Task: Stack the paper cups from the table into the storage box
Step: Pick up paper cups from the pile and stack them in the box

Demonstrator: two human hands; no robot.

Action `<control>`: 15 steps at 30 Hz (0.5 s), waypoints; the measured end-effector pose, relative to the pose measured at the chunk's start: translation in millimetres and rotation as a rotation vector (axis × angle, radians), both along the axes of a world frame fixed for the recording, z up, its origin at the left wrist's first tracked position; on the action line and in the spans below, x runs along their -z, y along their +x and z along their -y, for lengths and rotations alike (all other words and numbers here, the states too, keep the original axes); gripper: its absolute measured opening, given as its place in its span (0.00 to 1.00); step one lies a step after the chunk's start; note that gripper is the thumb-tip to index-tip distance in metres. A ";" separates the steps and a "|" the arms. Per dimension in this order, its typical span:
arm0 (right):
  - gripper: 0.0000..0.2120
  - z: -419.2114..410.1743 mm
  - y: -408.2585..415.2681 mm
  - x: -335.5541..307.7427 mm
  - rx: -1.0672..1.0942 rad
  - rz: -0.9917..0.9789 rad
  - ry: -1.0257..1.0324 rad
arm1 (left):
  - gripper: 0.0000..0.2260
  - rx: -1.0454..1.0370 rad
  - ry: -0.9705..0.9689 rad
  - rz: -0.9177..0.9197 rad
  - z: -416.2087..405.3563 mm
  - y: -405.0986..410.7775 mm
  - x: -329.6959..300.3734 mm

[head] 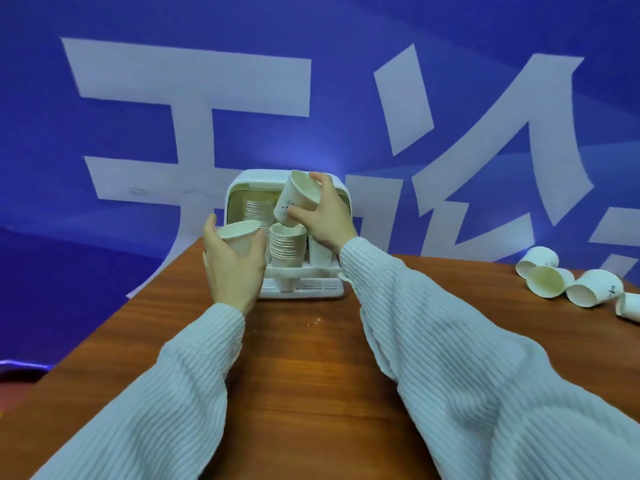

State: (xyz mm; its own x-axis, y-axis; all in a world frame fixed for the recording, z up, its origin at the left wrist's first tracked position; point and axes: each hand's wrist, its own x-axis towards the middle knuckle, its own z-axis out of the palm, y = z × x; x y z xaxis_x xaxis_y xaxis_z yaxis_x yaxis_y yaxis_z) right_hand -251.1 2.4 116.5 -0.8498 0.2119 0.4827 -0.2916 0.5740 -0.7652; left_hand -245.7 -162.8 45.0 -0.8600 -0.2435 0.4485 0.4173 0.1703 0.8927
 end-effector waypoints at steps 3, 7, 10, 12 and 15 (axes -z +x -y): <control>0.38 8.4 -18.2 3.5 0.033 0.093 0.213 | 0.39 -0.012 0.012 0.009 11.2 -3.2 7.6; 0.38 5.5 -31.3 7.1 -0.015 0.350 0.446 | 0.40 -0.018 0.001 0.012 20.5 -11.1 14.8; 0.42 5.5 -32.6 15.9 -0.078 0.474 0.516 | 0.40 -0.002 -0.002 0.014 21.6 -16.3 16.1; 0.44 5.6 -32.9 25.1 -0.097 0.483 0.520 | 0.39 0.013 -0.009 0.006 19.9 -18.9 14.6; 0.49 2.3 -31.1 30.0 -0.152 0.490 0.456 | 0.38 0.033 -0.029 -0.010 16.3 -24.4 5.4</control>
State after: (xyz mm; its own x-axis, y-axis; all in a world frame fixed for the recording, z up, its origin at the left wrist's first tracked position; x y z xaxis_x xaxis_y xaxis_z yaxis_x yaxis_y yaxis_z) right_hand -282.3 0.1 86.5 -0.9971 -0.0600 0.0478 -0.0761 0.8504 -0.5205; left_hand -270.1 -179.1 39.7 -0.8627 -0.2017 0.4637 0.4321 0.1824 0.8832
